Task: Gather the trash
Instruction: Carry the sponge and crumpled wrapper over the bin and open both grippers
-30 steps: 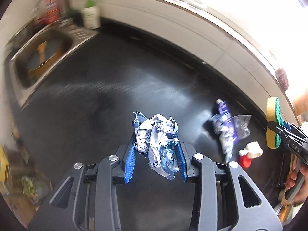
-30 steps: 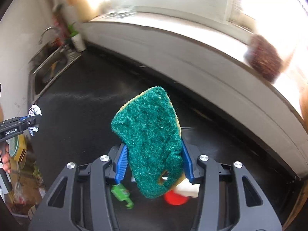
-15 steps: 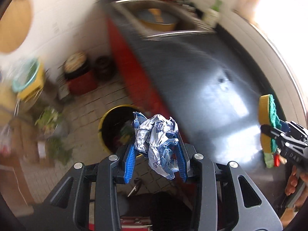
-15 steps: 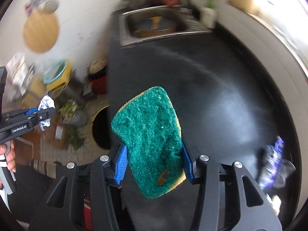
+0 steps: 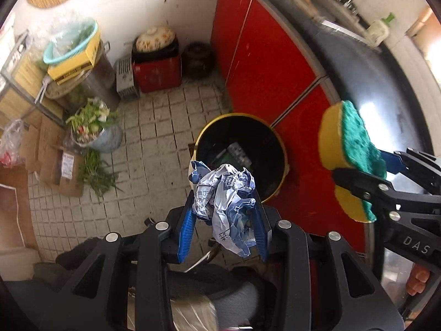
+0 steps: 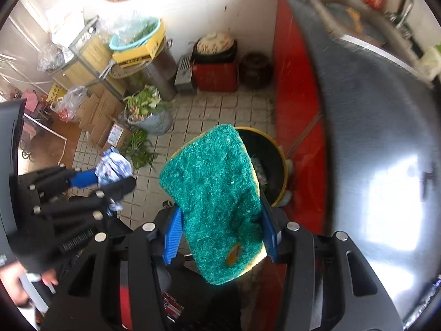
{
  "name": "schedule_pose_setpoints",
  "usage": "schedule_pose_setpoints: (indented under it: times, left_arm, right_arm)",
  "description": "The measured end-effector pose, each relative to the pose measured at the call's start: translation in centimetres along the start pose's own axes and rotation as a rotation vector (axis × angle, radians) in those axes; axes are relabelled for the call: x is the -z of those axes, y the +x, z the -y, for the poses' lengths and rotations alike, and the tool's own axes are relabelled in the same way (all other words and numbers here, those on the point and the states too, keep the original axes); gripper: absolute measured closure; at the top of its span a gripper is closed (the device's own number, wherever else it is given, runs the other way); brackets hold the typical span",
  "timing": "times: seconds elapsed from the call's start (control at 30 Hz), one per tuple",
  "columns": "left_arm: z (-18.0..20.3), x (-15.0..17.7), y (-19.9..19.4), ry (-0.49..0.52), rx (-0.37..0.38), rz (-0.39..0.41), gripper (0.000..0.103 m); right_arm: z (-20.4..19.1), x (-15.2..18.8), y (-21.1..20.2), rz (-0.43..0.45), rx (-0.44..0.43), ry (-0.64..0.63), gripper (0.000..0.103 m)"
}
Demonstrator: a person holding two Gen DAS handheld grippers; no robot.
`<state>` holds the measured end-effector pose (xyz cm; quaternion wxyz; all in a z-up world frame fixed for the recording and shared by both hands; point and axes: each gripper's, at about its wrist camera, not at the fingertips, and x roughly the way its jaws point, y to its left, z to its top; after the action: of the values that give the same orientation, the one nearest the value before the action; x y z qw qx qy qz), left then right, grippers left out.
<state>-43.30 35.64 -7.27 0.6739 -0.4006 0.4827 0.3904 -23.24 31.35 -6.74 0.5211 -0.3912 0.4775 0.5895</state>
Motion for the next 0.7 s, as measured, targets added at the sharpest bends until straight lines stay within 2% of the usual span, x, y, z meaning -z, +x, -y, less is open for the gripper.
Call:
schedule_pose_setpoints:
  times: [0.1,0.2,0.43,0.7]
  left_arm:
    - [-0.7,-0.4,3.4,0.018,-0.017,-0.033,0.067]
    - [-1.0,-0.6,5.8,0.036,-0.007,-0.061,0.067]
    - [-1.0,-1.7,12.6,0.007,0.096,-0.112,0.067]
    - [-0.3,-2.6,20.3,0.032,0.094,-0.160,0.067]
  right_arm:
    - [-0.2,-1.3,4.0,-0.038,0.025,-0.007,0.055]
    - [0.8,-1.8,6.2,-0.058,0.028,0.010,0.055]
    - [2.8,-3.1,11.5,-0.077,0.051,0.053,0.055]
    - [5.2,-3.8,19.6,-0.139,0.073,0.110,0.055]
